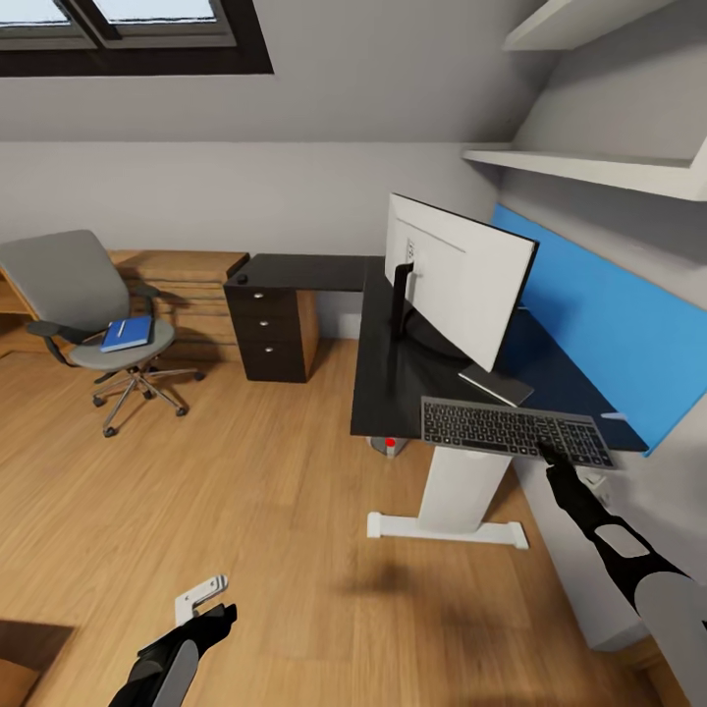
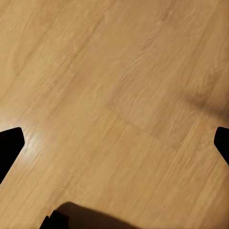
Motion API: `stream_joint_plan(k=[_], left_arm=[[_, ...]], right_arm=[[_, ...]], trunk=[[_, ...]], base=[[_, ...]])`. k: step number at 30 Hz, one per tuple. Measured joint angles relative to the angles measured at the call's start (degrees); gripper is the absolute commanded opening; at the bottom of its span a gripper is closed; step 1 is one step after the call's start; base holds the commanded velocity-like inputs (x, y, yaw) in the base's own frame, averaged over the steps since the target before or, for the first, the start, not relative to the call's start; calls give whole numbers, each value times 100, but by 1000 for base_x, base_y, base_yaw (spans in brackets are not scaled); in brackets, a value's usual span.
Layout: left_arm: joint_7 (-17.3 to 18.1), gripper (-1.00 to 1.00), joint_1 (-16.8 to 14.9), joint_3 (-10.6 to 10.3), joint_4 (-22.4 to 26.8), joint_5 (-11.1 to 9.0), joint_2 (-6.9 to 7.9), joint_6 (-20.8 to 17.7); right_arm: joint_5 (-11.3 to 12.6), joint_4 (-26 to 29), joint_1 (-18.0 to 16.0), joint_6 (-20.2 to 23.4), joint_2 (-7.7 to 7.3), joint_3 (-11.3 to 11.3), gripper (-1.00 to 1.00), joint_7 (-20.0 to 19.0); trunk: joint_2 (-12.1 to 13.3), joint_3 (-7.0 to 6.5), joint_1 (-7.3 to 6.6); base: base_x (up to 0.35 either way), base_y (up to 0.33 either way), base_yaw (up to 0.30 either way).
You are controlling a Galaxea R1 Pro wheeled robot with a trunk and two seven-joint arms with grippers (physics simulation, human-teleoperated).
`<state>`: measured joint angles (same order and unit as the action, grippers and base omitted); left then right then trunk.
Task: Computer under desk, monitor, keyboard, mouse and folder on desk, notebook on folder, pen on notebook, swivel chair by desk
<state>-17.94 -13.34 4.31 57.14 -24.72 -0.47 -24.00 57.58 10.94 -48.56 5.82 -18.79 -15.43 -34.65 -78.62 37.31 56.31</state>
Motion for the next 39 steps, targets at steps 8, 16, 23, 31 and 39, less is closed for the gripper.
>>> stream_joint_plan(k=[8, 16, 23, 31, 39], left_arm=[[0, 100, 0, -27, 2, -7, -2, -4], [0, 100, 0, -26, 2, -7, -2, -13], [2, 100, 0, -31, -2, -7, 2, -14], [20, 100, 0, -33, -10, -16, 14, 0], [19, 100, 0, -33, -11, -16, 15, -4]], right_arm=[[0, -1, 0, 0, -1, -2, 100, 13], [0, -1, 0, 0, -1, 0, 100, 14], [0, -1, 0, -1, -1, 0, 100, 14], [0, -1, 0, -2, -1, 0, 100, 14], [1, 5, 0, -6, -12, -1, 100, 22]], trunk=[[-321, 144, 176], [-403, 180, 220], [-403, 180, 220], [-403, 180, 219], [-403, 180, 220]], base=[[1, 0, 0], [0, 0, 0], [0, 0, 0], [84, 0, 0], [26, 0, 0]])
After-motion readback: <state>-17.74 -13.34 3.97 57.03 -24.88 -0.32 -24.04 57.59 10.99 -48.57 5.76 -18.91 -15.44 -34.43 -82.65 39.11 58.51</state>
